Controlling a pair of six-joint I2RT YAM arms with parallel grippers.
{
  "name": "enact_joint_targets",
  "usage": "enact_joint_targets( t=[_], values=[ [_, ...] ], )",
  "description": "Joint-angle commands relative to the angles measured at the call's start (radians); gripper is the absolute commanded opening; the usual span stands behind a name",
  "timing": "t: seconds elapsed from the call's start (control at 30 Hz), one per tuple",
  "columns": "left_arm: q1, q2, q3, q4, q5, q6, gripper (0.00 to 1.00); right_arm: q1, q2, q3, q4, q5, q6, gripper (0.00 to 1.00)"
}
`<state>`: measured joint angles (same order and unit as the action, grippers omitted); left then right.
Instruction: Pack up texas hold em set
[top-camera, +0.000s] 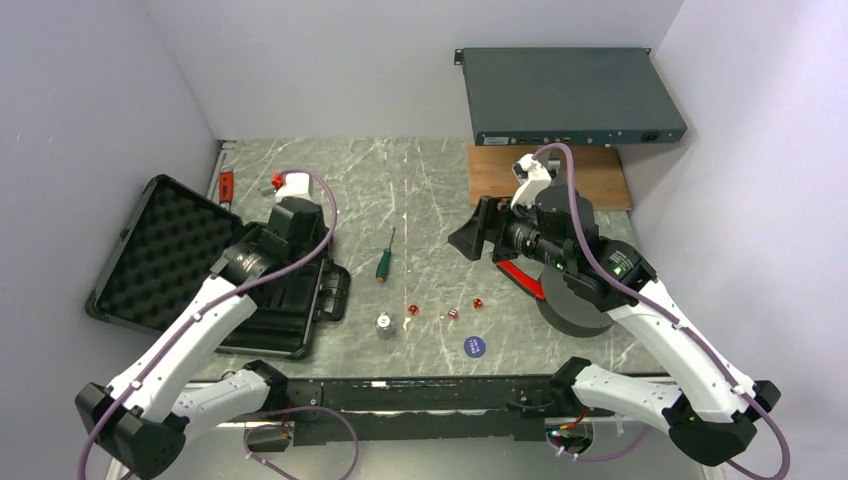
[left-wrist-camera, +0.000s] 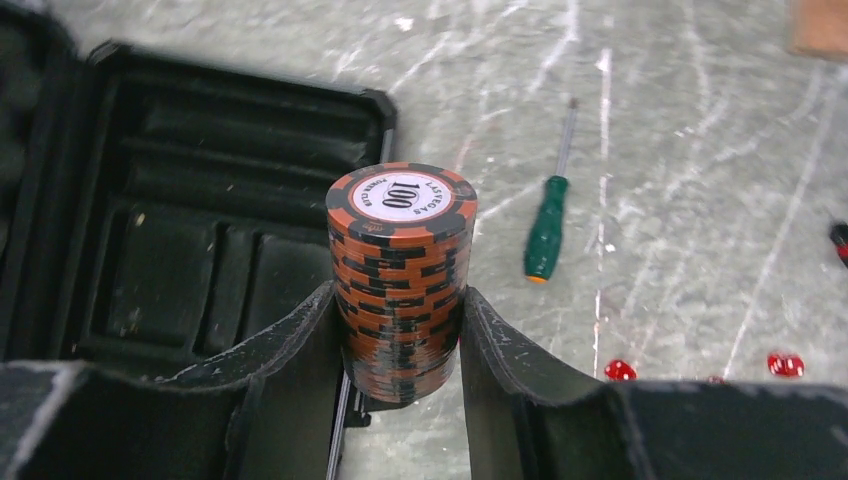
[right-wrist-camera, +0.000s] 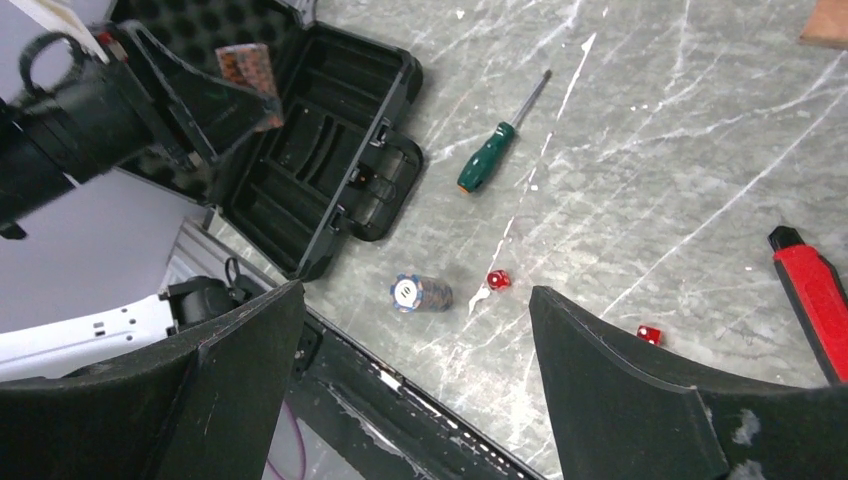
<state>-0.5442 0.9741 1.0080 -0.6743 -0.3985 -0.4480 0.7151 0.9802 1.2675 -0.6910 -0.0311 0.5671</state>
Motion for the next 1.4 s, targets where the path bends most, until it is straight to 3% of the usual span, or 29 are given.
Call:
enact_joint_targets(
  t=[0.0,0.5,0.77,1.03,1.37],
  values=[
    [0.059,0.059,0.13,-0.139,-0.155,-0.255,0.0,0.001,-0.025,-0.045,0.06,0.026,0.024,0.86],
    [0.238,0.226,0.341,-0.425,-0.128,-0.723,0.0,0.001,-0.026,-0.097,0.049,0.026,0.039,0.86],
    [0.364,0.278,0.329,-0.391,-0.025,-0.762,0.0,0.0,-0.027,-0.124,0.042,0.028,0.054,0.85],
    [0.502,0.309,0.227,-0.22,0.17,-0.759,0.0,0.001,0.012,-0.133,0.039,0.005,0.069,0.85],
    [0.539,0.423,0.262,-0.183,0.185,-0.81,0.0,0.0,0.018,-0.125,-0.012,0.011,0.051,0.85]
  ],
)
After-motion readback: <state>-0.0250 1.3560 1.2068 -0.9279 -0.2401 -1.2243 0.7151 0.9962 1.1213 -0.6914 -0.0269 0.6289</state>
